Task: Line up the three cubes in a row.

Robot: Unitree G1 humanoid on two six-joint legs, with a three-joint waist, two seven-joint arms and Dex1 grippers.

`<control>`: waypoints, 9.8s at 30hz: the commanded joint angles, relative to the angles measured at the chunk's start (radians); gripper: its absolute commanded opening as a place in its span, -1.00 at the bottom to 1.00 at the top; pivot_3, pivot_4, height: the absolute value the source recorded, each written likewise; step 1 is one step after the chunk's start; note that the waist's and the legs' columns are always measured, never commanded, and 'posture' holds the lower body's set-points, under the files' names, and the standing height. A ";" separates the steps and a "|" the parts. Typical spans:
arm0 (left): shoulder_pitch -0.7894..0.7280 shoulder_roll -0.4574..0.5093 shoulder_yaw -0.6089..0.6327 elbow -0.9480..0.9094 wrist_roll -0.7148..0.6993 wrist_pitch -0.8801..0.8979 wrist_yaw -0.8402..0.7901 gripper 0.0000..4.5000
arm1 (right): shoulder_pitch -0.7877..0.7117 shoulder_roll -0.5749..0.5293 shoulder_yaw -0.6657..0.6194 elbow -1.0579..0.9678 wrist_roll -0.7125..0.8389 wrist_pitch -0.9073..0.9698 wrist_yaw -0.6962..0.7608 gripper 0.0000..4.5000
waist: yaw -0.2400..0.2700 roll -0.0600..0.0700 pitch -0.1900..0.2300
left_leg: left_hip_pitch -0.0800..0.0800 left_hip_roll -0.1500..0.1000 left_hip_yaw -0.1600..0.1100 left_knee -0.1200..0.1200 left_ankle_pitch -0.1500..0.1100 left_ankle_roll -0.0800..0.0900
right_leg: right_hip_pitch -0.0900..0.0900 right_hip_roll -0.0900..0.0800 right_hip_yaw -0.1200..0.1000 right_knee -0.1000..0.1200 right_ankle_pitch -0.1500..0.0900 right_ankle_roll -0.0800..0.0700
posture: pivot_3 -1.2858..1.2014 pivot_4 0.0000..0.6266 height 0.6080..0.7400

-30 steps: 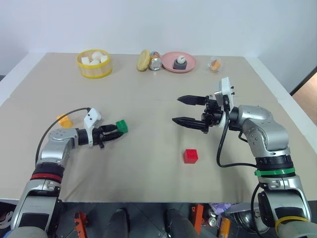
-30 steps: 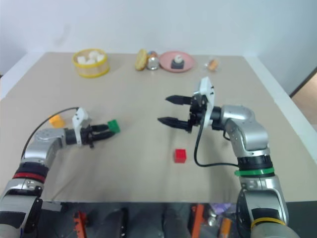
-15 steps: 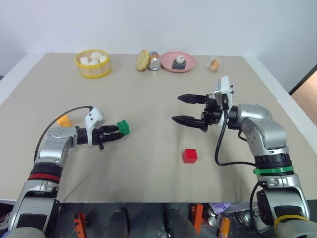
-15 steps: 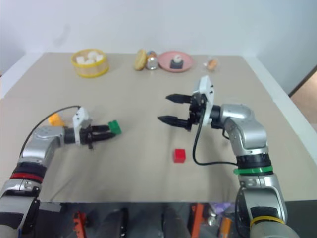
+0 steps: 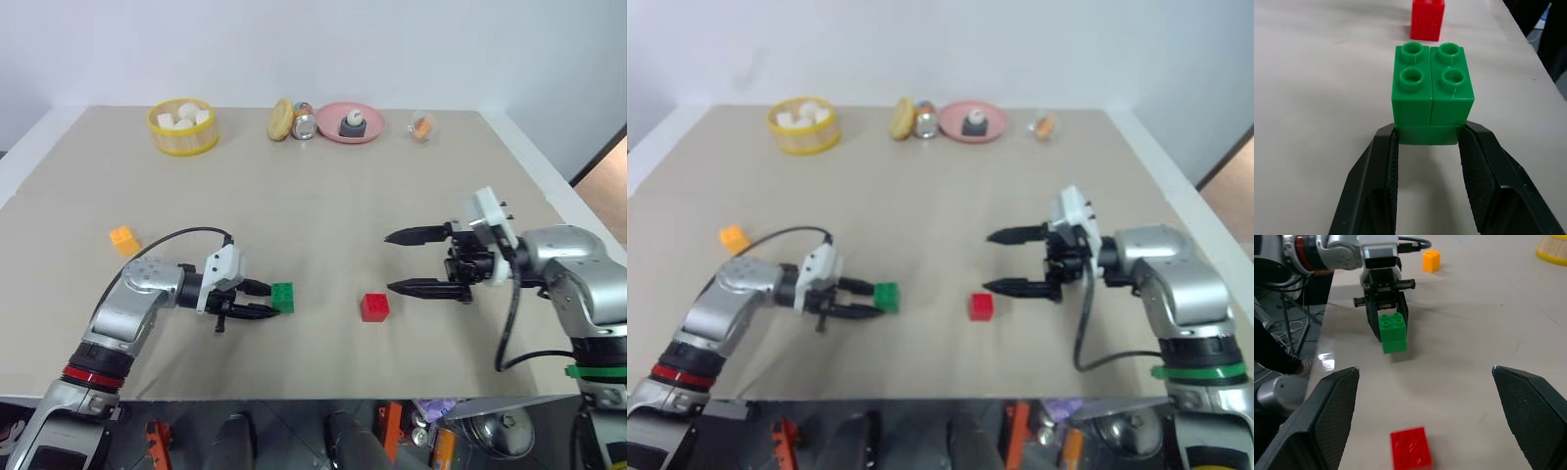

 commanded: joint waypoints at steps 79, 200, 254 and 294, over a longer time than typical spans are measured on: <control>0.124 0.158 0.211 -0.081 -0.054 0.113 0.173 0.98 | -0.025 0.045 -0.020 -0.002 0.007 -0.061 -0.135 1.00 | 0.000 0.000 0.000 | 0.000 0.000 0.000 0.002 0.000 0.000 | 0.000 -0.001 0.000 0.000 0.001 0.000 | 0.03 -0.52 1.00; 0.106 0.105 0.106 0.073 -0.059 -0.203 -0.067 -0.42 | 0.045 0.063 0.010 -0.231 0.178 0.070 -0.127 1.00 | 0.001 -0.002 0.000 | 0.000 0.001 -0.001 -0.001 -0.001 -0.003 | -0.001 0.000 -0.002 -0.003 0.002 -0.003 | 0.03 -0.52 1.00; 0.049 0.038 0.051 0.225 0.023 -0.337 -0.076 -0.42 | 0.021 0.076 0.023 -0.199 0.142 0.049 -0.126 1.00 | 0.001 -0.002 0.000 | 0.000 0.001 -0.002 0.000 -0.001 -0.003 | -0.001 0.000 -0.002 -0.002 0.002 -0.003 | 0.03 -0.52 1.00; 0.329 0.299 0.485 -0.010 -0.206 -0.003 0.117 0.99 | -0.088 0.092 0.017 -0.037 0.048 -0.025 -0.145 1.00 | 0.001 -0.001 0.000 | 0.000 0.003 0.002 -0.001 -0.002 -0.002 | -0.003 -0.001 -0.003 -0.002 0.001 -0.004 | 0.03 -0.52 1.00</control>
